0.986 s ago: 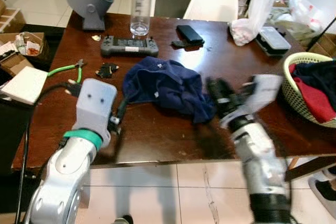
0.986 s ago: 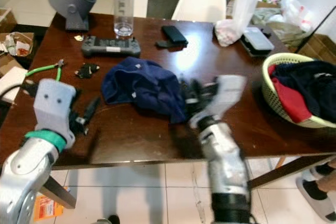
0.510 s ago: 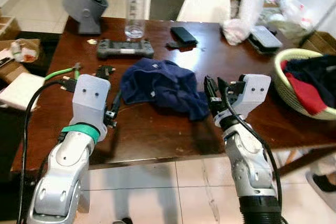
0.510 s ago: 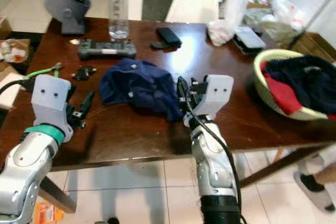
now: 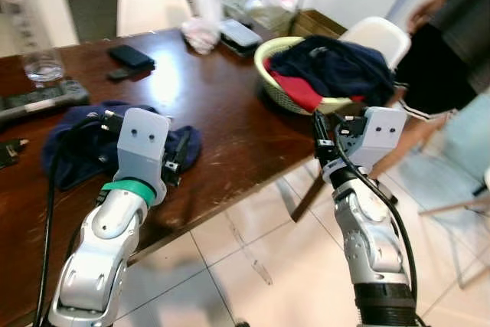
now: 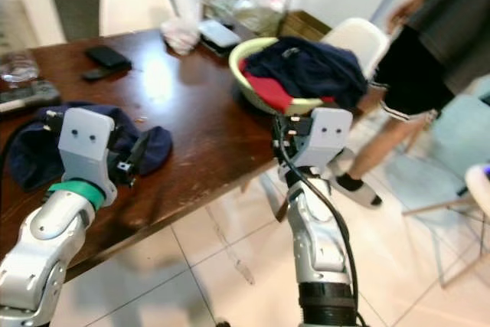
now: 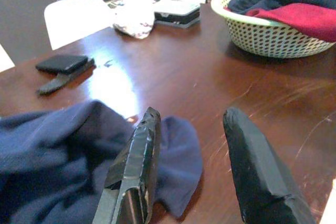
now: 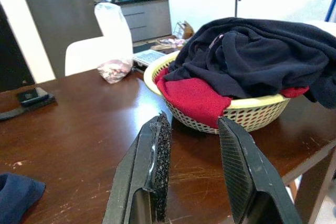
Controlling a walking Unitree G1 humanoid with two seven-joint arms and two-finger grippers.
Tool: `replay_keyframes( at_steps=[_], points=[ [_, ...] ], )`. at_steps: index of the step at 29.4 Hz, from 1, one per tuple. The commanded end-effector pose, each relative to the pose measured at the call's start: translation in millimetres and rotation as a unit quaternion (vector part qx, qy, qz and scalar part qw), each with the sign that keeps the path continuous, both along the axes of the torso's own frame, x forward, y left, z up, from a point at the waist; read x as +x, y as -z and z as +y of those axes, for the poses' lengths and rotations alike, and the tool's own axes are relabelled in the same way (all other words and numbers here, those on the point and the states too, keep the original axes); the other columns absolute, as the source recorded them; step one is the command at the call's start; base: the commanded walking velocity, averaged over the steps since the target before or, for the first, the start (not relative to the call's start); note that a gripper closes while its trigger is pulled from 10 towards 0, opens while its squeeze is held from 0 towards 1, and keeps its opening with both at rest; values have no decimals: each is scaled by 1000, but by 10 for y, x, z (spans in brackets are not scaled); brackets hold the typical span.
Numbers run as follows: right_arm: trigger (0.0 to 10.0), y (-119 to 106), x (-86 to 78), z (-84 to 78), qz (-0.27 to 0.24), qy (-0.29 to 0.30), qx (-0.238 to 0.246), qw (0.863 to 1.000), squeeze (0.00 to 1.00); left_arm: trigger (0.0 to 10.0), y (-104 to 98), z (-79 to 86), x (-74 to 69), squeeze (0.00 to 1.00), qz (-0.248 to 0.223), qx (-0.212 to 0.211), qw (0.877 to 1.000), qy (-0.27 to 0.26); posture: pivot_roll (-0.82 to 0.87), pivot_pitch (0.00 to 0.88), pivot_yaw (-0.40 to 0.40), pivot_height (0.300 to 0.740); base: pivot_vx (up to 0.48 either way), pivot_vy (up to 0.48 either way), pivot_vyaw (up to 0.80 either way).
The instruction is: Hang hanger
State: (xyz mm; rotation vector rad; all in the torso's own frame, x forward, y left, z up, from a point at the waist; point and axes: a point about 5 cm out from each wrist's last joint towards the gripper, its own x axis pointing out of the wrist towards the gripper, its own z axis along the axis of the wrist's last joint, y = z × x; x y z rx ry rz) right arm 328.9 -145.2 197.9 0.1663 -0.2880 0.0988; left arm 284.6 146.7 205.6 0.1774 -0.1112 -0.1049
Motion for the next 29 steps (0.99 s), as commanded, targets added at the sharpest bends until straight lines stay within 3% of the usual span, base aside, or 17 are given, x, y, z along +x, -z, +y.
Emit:
replay_keyframes(
  at_steps=[1,24,29],
  points=[
    [10000,29,2,-40,6,10,0,1000,0,10000,41,-8,-8,0,8,3,1000,-1,78,60,-13,740,0,0,-800],
    [10000,5,10,-72,3,19,-3,1000,0,10000,50,-28,5,0,9,3,1000,3,74,65,-8,740,0,0,-800],
    [10000,-96,17,-25,-13,13,-1,1000,0,10000,31,-54,3,0,4,-5,1000,10,74,63,-2,740,0,0,-800]
  ],
)
